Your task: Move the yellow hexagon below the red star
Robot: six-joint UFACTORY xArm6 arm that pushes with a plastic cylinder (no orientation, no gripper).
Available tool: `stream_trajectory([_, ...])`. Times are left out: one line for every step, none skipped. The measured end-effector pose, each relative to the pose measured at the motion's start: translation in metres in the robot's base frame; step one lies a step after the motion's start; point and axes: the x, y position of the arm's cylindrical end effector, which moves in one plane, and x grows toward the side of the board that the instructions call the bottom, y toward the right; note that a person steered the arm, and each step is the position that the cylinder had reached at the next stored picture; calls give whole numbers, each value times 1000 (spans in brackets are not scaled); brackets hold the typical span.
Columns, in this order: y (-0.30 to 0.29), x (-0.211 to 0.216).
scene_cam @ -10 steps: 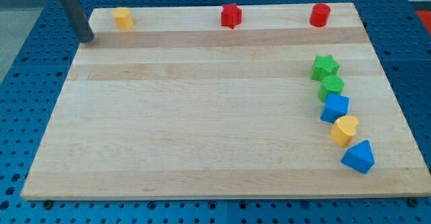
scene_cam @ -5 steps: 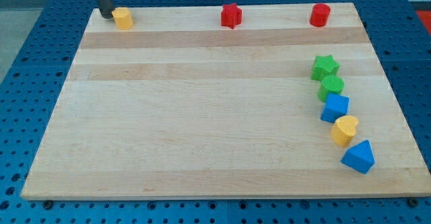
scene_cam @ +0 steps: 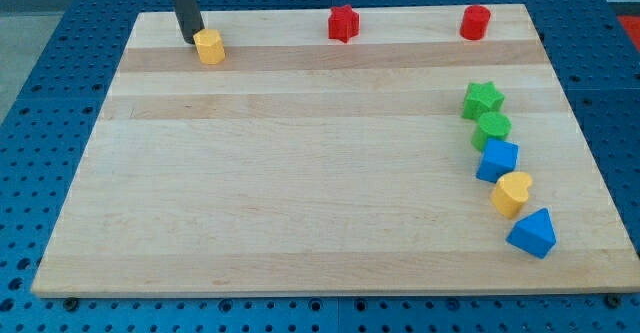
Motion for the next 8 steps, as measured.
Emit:
stream_trajectory([0, 15])
stream_trajectory([9, 28])
stream_trajectory([25, 32])
stream_trajectory([48, 35])
stream_trajectory([72, 47])
stream_trajectory([86, 66])
stream_trajectory([104, 75])
stream_trajectory([126, 81])
